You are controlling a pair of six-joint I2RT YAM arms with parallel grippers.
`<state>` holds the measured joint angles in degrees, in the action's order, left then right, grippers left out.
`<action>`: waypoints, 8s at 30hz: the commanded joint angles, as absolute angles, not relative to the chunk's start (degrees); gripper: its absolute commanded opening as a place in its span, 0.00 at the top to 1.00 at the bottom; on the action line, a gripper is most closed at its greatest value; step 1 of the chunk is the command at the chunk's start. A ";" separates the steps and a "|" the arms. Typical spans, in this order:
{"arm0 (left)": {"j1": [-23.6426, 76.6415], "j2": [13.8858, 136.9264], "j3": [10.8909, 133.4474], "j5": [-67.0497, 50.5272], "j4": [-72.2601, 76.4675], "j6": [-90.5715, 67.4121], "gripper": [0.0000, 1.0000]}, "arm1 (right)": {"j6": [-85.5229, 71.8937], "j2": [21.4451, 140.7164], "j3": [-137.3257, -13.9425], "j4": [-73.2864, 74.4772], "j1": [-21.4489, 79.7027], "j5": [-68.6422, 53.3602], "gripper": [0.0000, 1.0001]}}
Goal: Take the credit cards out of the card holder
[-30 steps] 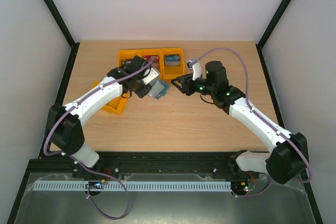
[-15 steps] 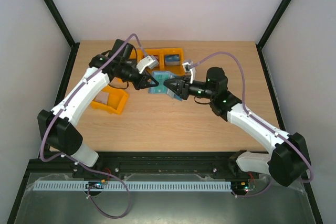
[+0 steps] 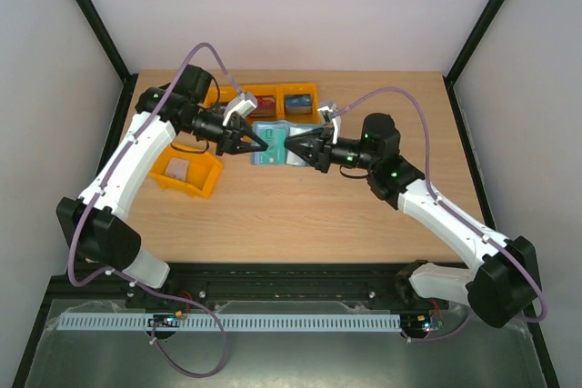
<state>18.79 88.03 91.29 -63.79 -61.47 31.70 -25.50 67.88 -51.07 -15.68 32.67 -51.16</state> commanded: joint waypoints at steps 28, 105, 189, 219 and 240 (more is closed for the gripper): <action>19.30 85.96 90.72 -67.19 -60.06 30.76 0.84 | -21.10 67.48 -53.05 -14.58 32.93 -56.17 0.98; -4.00 83.02 69.57 -19.93 -29.55 1.26 0.01 | -29.10 69.49 -55.04 3.41 17.56 -27.36 0.98; -11.64 79.34 62.91 -27.80 -25.93 0.09 0.01 | -50.91 71.14 -28.15 -10.40 -18.94 -24.84 0.98; -12.64 79.44 62.66 -29.52 -25.71 -0.07 0.01 | -55.29 67.52 -25.99 -7.82 -19.06 -17.08 0.00; -11.20 82.23 22.93 -13.44 48.96 -4.35 0.00 | -22.05 64.95 -6.54 -62.61 -14.52 4.17 0.01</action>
